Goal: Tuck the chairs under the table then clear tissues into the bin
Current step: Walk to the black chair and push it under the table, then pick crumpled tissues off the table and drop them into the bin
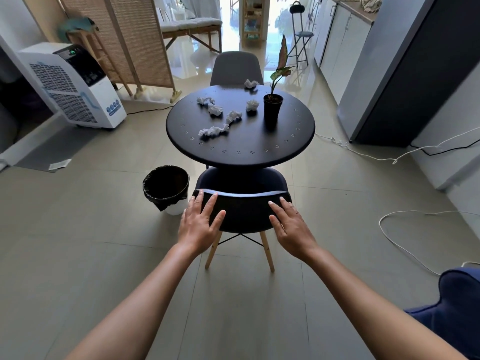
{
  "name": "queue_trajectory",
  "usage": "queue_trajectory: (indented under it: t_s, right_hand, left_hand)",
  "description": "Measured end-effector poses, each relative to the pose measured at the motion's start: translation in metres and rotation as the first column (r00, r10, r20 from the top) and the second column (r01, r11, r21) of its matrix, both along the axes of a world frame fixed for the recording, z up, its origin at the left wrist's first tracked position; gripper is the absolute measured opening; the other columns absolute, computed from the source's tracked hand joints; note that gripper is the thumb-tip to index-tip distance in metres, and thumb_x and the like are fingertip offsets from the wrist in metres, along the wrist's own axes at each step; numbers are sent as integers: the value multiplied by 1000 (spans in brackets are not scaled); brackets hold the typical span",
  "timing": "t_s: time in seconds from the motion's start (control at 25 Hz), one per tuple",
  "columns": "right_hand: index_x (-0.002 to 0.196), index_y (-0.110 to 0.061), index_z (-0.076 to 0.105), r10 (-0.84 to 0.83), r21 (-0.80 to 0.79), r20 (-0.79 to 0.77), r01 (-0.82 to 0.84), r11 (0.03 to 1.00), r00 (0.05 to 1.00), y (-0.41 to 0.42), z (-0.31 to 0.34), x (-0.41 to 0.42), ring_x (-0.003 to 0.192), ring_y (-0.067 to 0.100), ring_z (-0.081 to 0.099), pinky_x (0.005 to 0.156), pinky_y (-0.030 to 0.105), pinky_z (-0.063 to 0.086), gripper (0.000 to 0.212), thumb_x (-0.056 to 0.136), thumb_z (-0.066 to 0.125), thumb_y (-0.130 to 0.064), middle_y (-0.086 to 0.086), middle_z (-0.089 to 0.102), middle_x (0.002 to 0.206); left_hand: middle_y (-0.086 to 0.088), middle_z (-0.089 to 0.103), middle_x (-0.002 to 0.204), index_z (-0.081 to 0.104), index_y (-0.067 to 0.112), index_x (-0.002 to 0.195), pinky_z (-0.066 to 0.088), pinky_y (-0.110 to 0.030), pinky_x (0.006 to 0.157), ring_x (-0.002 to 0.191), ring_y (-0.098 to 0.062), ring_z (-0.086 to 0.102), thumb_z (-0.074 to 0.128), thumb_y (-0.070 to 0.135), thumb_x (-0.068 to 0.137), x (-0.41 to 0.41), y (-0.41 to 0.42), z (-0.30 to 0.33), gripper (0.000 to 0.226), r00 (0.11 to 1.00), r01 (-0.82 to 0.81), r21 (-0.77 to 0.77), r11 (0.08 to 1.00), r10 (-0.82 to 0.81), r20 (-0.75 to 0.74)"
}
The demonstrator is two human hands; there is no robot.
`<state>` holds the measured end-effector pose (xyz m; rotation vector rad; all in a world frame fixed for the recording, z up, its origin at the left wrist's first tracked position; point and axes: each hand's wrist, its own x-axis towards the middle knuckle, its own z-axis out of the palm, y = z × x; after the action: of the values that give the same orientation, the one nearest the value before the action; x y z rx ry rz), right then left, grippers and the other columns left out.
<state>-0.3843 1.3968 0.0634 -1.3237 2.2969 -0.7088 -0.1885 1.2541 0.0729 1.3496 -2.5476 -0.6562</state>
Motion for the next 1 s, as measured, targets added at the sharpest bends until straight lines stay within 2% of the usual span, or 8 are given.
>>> queue_trajectory:
  t_s: [0.2, 0.32, 0.48, 0.56, 0.64, 0.72, 0.84, 1.0]
  right_hand:
    - [137, -18, 48, -24, 55, 188, 14, 998, 982, 12, -25, 22, 136, 26, 37, 112, 32, 29, 39, 99, 39, -27, 9, 43, 146]
    - [124, -9, 58, -117, 218, 293, 53, 974, 949, -1, -38, 43, 119, 32, 54, 92, 32, 42, 37, 99, 37, -26, 17, 58, 129]
    - [118, -5, 59, -218, 476, 405, -1, 879, 888, -32, -59, 82, 112, 33, 59, 91, 36, 48, 36, 97, 42, -29, 17, 63, 122]
    - [118, -8, 57, -254, 592, 437, -63, 804, 863, -50, -67, 106, 102, 29, 62, 78, 32, 44, 37, 96, 42, -33, 14, 65, 112]
    - [122, -9, 54, -242, 661, 444, -132, 739, 863, -73, -76, 133, 91, 23, 59, 77, 32, 43, 38, 96, 42, -33, 8, 62, 103]
    - [125, -10, 51, -236, 688, 447, -163, 707, 863, -102, -88, 164, 94, 23, 57, 81, 34, 45, 37, 96, 42, -31, 7, 60, 105]
    - [124, -6, 51, -271, 681, 474, -154, 716, 838, -155, -96, 213, 88, 24, 56, 81, 35, 44, 36, 96, 43, -28, 10, 59, 106]
    - [104, -9, 53, -290, 665, 539, -187, 723, 791, -231, -87, 292, 65, 18, 49, 69, 30, 40, 20, 95, 43, -24, 7, 57, 84]
  left_hand:
    - [-4, 13, 161, 22, 34, 149, 15, -45, 120, 149, -24, 8, 33, 54, 95, 42, 26, -33, 58, 987, -159, 237, 958, 152, 49]
    - [-8, 19, 159, 26, 27, 149, 15, -43, 121, 148, -24, 14, 31, 55, 95, 81, 43, -55, 61, 965, -261, 425, 867, 234, 116]
    - [-13, 31, 155, 36, 14, 145, 22, -37, 121, 145, -25, 28, 31, 49, 98, 146, 51, -83, 59, 922, -386, 540, 748, 309, 232]
    - [-18, 49, 143, 55, 5, 127, 36, -35, 112, 134, -28, 45, 30, 45, 99, 179, 46, -93, 55, 894, -446, 594, 669, 355, 272]
    - [-20, 59, 131, 61, 5, 101, 44, -31, 93, 121, -30, 55, 27, 45, 100, 215, 34, -97, 53, 862, -501, 645, 577, 399, 312]
    - [-19, 56, 135, 62, 2, 111, 44, -30, 86, 122, -29, 55, 23, 44, 101, 256, 16, -103, 59, 827, -546, 664, 510, 457, 328]
    - [-16, 47, 145, 51, 2, 134, 43, -33, 101, 131, -28, 47, 20, 43, 102, 314, -19, -107, 61, 775, -606, 649, 460, 525, 352]
    - [-18, 46, 146, 50, 2, 134, 40, -34, 105, 134, -30, 44, 23, 41, 102, 389, -74, -110, 57, 693, -668, 640, 379, 631, 350]
